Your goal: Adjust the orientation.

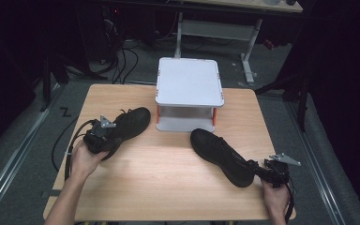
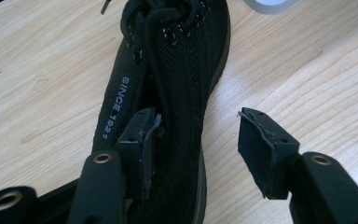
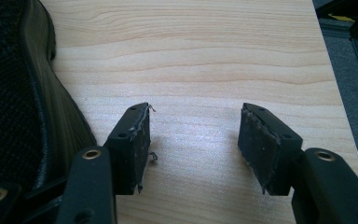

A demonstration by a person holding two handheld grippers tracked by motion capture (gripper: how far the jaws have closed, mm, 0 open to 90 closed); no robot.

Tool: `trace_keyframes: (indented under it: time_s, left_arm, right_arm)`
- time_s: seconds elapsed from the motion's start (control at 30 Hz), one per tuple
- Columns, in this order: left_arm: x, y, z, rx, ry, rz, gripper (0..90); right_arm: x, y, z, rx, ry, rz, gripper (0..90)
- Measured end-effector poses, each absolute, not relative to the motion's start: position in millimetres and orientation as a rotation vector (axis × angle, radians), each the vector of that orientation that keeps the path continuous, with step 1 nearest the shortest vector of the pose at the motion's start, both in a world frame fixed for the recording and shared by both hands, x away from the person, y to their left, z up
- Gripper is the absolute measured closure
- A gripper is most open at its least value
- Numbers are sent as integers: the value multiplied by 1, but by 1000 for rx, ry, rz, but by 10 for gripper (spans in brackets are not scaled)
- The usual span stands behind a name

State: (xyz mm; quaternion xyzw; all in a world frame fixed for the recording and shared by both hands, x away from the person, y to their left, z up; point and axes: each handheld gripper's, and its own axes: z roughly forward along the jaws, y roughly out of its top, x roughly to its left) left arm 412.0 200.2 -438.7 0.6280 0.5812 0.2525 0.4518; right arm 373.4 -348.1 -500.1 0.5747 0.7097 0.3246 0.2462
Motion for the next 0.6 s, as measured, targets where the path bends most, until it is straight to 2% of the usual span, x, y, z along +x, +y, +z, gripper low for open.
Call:
trace_keyframes:
  time_s: [0.3, 0.43, 0.5, 0.6]
  left_arm:
    - [416, 200, -441, 1631, 1424, 602, 536]
    - [422, 199, -445, 1657, 1446, 550, 576]
    - [427, 193, -459, 1729, 1452, 526, 596]
    - [432, 189, -466, 1733, 1457, 539, 642]
  right_arm:
    - [373, -348, -500, 1569, 1936, 887, 436]
    - [373, -348, -500, 1570, 1936, 888, 433]
    - [373, -348, -500, 1570, 1937, 890, 431]
    - [373, -349, -500, 1570, 1937, 892, 430]
